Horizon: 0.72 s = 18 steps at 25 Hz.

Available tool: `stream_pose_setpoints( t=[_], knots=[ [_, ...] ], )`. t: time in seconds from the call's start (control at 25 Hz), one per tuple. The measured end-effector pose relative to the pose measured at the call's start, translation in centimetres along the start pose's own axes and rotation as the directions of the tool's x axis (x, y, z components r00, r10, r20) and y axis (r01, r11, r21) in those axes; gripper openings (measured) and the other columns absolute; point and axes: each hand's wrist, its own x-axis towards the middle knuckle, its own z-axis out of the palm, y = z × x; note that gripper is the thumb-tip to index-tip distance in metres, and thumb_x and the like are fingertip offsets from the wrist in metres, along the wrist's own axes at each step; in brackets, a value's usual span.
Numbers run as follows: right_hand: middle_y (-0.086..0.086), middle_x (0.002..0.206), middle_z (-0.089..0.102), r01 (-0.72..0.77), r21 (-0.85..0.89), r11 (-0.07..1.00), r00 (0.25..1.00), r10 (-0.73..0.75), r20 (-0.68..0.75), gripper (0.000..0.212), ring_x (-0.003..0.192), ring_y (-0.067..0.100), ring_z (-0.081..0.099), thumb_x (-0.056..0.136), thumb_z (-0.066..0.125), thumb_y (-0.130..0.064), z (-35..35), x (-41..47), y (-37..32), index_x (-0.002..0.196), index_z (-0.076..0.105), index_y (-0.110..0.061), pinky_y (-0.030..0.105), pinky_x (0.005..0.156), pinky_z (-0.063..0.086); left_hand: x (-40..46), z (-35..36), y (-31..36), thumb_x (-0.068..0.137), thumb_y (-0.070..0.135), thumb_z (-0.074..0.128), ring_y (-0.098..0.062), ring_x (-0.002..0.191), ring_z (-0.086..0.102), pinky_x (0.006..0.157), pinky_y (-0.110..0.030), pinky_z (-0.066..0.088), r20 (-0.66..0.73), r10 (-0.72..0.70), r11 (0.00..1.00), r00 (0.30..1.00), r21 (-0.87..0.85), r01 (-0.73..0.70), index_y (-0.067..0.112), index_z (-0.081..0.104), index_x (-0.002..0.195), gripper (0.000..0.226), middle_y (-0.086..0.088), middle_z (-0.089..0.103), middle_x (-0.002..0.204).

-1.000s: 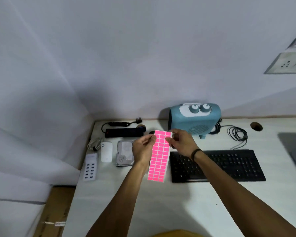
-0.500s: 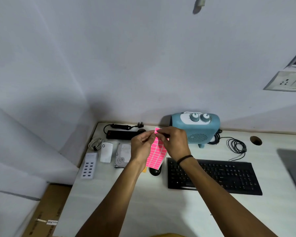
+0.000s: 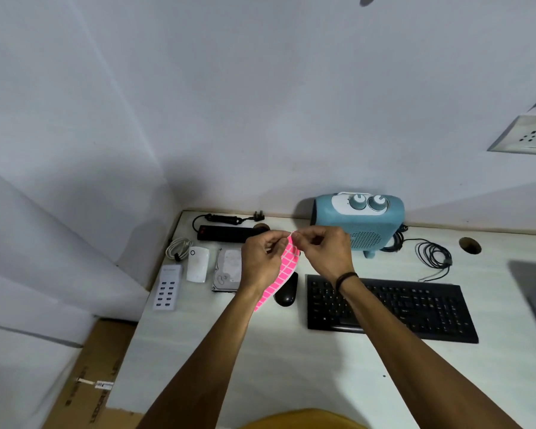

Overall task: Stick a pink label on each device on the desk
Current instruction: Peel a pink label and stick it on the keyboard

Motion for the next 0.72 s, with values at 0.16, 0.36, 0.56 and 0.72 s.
stream_pose_setpoints(
  t=[0.16, 0.36, 0.56, 0.72],
  knots=[
    [0.016, 0.086, 0.076, -0.395, 0.551, 0.735, 0.909, 0.397, 0.123, 0.009, 0.079, 0.024, 0.073, 0.081, 0.077, -0.010, 0.4, -0.1, 3.2, 0.086, 0.077, -0.002, 0.033, 0.084, 0.059, -0.8, 0.2, -2.0, 0.098, 0.017, 0.065, -0.008, 0.093, 0.075, 0.085, -0.026, 0.059, 0.010, -0.233, 0.968, 0.973, -0.096, 0.232, 0.028, 0.075, 0.101, 0.015, 0.007, 0.079, 0.098],
    [0.013, 0.079, 0.071, -0.554, 0.636, 0.537, 0.773, 0.615, 0.154, 0.003, 0.071, 0.020, 0.065, 0.083, 0.073, -0.003, -1.3, -2.5, 8.2, 0.084, 0.074, 0.000, 0.021, 0.073, 0.060, -2.7, 1.3, -7.5, 0.098, 0.014, 0.065, -0.007, 0.093, 0.069, 0.082, -0.016, 0.054, 0.163, -0.414, 0.905, 0.896, 0.180, 0.385, 0.012, 0.076, 0.111, 0.018, 0.005, 0.075, 0.106],
    [0.018, 0.085, 0.071, -0.669, 0.553, 0.497, 0.673, 0.720, 0.168, 0.017, 0.072, 0.021, 0.065, 0.084, 0.072, -0.003, -0.6, -6.1, 13.4, 0.097, 0.073, 0.008, 0.022, 0.070, 0.060, -5.4, 3.3, -15.3, 0.096, 0.012, 0.063, -0.021, 0.100, 0.072, 0.081, -0.021, 0.048, 0.307, -0.468, 0.740, 0.829, 0.648, 0.177, 0.012, 0.081, 0.097, 0.019, -0.006, 0.078, 0.104],
    [0.014, 0.079, 0.069, -0.738, 0.497, 0.456, 0.613, 0.761, 0.212, 0.016, 0.068, 0.017, 0.063, 0.082, 0.075, -0.004, -0.7, -8.9, 15.9, 0.094, 0.073, 0.007, 0.022, 0.070, 0.060, -7.1, 4.2, -18.1, 0.096, 0.016, 0.060, -0.020, 0.102, 0.069, 0.092, -0.037, 0.055, 0.273, -0.525, 0.646, 0.806, 0.744, 0.169, 0.024, 0.080, 0.101, 0.022, 0.004, 0.075, 0.112]
  ],
)
